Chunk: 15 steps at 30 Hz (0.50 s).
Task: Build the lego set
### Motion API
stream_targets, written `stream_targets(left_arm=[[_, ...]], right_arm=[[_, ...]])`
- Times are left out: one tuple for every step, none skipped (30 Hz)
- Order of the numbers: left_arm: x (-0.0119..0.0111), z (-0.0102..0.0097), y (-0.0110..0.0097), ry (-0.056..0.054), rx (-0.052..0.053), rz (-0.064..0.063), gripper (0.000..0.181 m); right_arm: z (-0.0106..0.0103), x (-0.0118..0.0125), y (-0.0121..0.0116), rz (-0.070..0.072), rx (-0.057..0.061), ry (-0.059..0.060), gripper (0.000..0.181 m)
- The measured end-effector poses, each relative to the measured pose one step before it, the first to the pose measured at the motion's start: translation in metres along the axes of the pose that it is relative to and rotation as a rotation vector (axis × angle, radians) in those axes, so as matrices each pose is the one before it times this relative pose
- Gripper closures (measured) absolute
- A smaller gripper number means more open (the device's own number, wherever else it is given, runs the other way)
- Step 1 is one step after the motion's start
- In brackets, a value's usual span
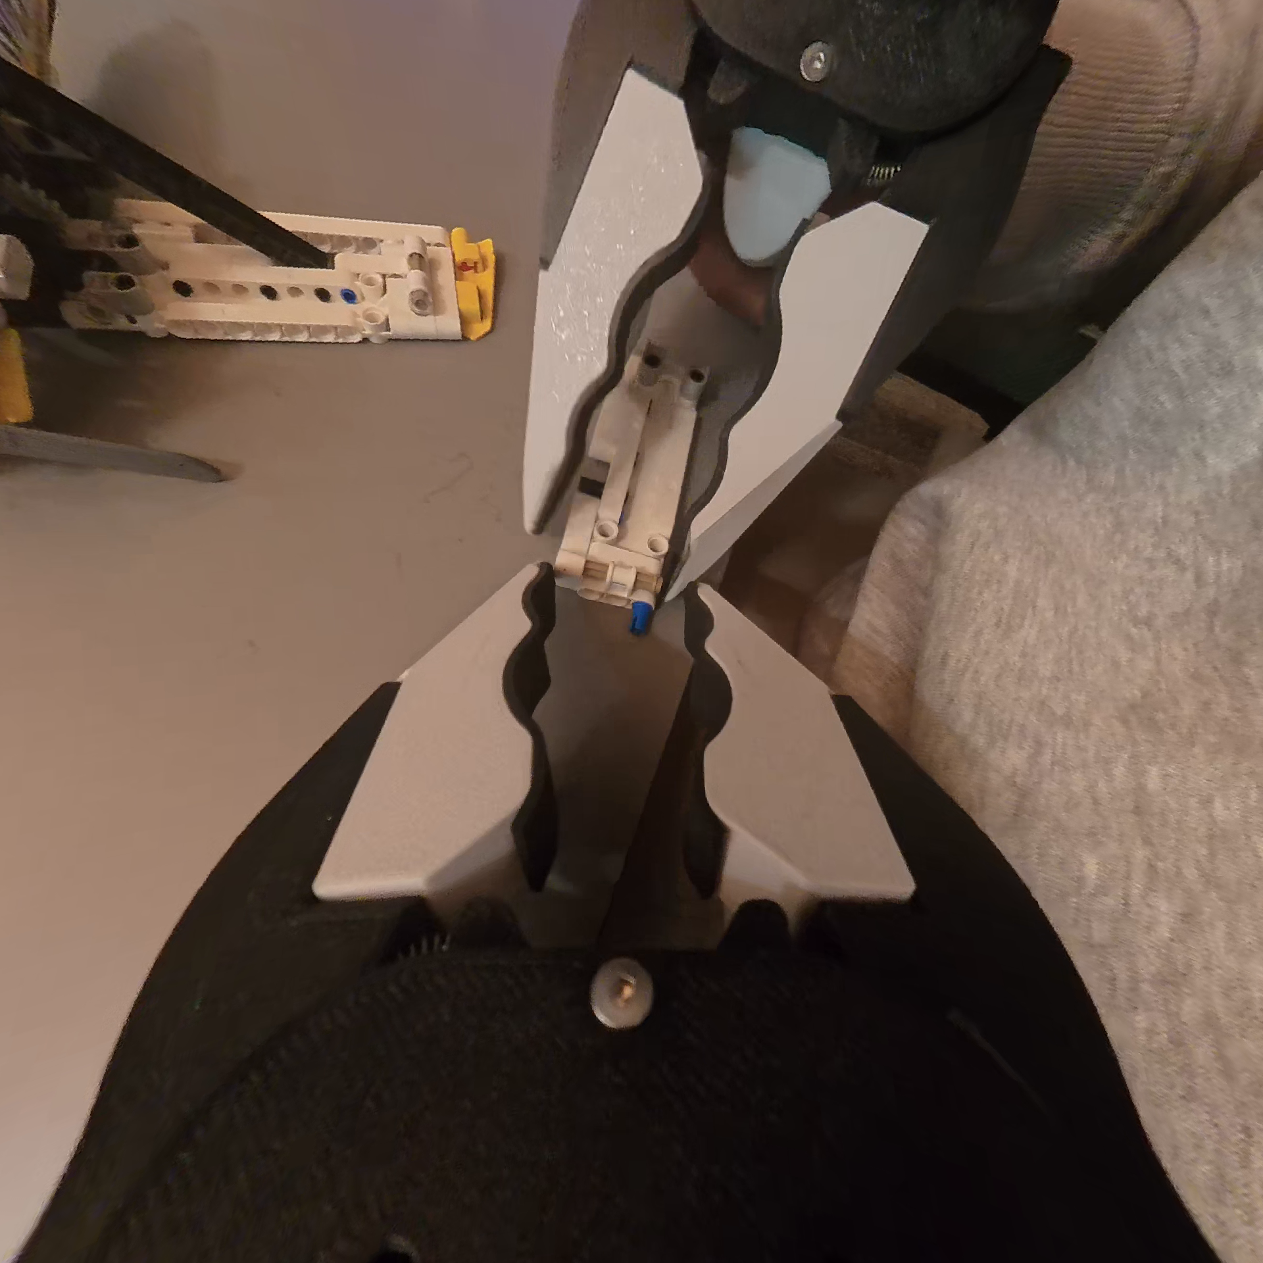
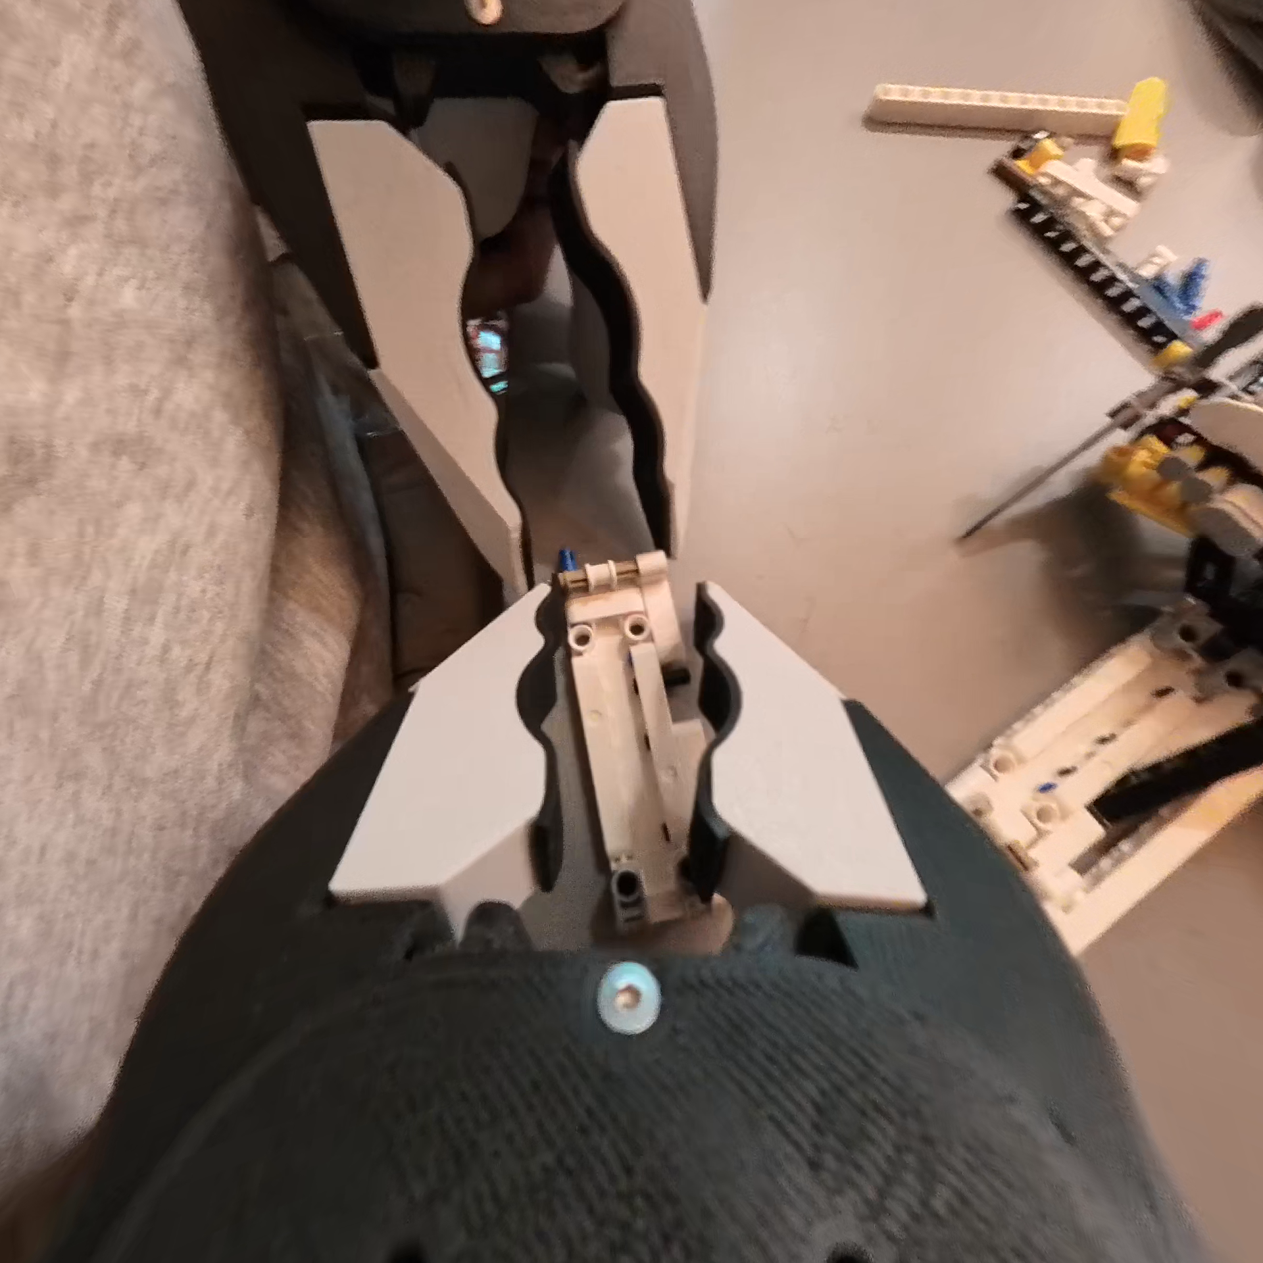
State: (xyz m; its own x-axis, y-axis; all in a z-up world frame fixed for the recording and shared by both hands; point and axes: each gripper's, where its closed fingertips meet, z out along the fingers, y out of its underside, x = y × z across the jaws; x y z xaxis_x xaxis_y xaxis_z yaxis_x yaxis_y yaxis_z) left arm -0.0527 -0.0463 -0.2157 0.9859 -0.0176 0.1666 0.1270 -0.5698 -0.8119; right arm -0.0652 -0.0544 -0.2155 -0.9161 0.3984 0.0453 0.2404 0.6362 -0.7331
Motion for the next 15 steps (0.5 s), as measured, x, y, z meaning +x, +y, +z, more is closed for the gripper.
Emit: stream_targets(left_arm=[[-0.00093, -0.0002, -0.00068, -0.0108, 0.0082, -0.0036, 0.145], [-0.00131, -0.00062, -0.00077, -0.0107, 0.012, -0.0083, 0.144], [-0.0017, -0.00112, -0.00101, -0.0095, 0.0142, -0.0162, 0.145], [-0.0014, -0.00179, -0.00133, -0.0069, 0.0178, -0.0152, 0.143], [-0.00129, -0.00246, -0.0017, -0.0073, 0.0224, -0.0109, 0.14], [-0.00117, -0.00277, -0.00167, -0.0073, 0.0225, -0.0075, 0.137], [-0.00065, -0.0028, -0.0017, -0.0041, 0.0223, -0.0064, 0.139], [0.00077, -0.00249, -0.00193, 0.0024, 0.0249, 0.0, 0.143], [0.0016, -0.00188, -0.00105, 0.006, 0.0174, 0.0069, 0.149], [0.00221, -0.00071, 0.00047, 0.0081, 0.0038, 0.0113, 0.156], [0.00116, 0.00087, 0.00163, 0.0018, -0.0109, 0.0104, 0.158], [0.0001, 0.00193, 0.00246, -0.0034, -0.0207, 0.0093, 0.158], [0.00078, 0.00234, 0.00219, 0.0006, -0.0218, 0.011, 0.157], [0.00149, 0.00237, 0.00138, 0.0036, -0.0164, 0.0127, 0.157], [0.00118, 0.00234, 0.00158, 0.0005, -0.0176, 0.0144, 0.157]], right_arm=[[-0.00155, 0.00362, 0.00006, 0.0127, 0.003, 0.0342, 0.14], [-0.00165, 0.00314, -0.00065, 0.0125, 0.0095, 0.033, 0.137], [-0.00136, 0.00189, -0.00112, 0.0112, 0.0159, 0.0285, 0.138], [-0.00135, 0.00007, -0.0017, 0.0085, 0.0226, 0.0196, 0.139], [-0.00133, -0.00129, -0.00212, 0.007, 0.027, 0.0114, 0.142], [-0.0012, -0.00079, -0.00153, 0.0078, 0.0243, 0.0109, 0.142], [-0.00128, -0.00122, -0.00107, 0.0054, 0.0192, 0.0047, 0.142], [-0.00116, -0.00202, -0.00001, 0.0008, 0.0051, -0.0064, 0.147], [-0.00056, -0.00203, 0.00017, -0.0032, 0.0015, -0.0102, 0.147], [0.0, -0.00287, 0.00017, -0.0056, 0.0001, -0.0194, 0.151], [0.00091, -0.0022, 0.00068, -0.0048, -0.0049, -0.0208, 0.152], [0.0014, -0.00074, 0.00144, -0.0057, -0.0128, -0.0141, 0.152], [0.00158, -0.00055, 0.00176, -0.0128, -0.0159, -0.0143, 0.155], [0.00177, 0.00056, 0.00136, -0.0184, -0.0168, -0.007, 0.157], [0.00145, 0.001, 0.00037, -0.0204, -0.0138, -0.0027, 0.158]])
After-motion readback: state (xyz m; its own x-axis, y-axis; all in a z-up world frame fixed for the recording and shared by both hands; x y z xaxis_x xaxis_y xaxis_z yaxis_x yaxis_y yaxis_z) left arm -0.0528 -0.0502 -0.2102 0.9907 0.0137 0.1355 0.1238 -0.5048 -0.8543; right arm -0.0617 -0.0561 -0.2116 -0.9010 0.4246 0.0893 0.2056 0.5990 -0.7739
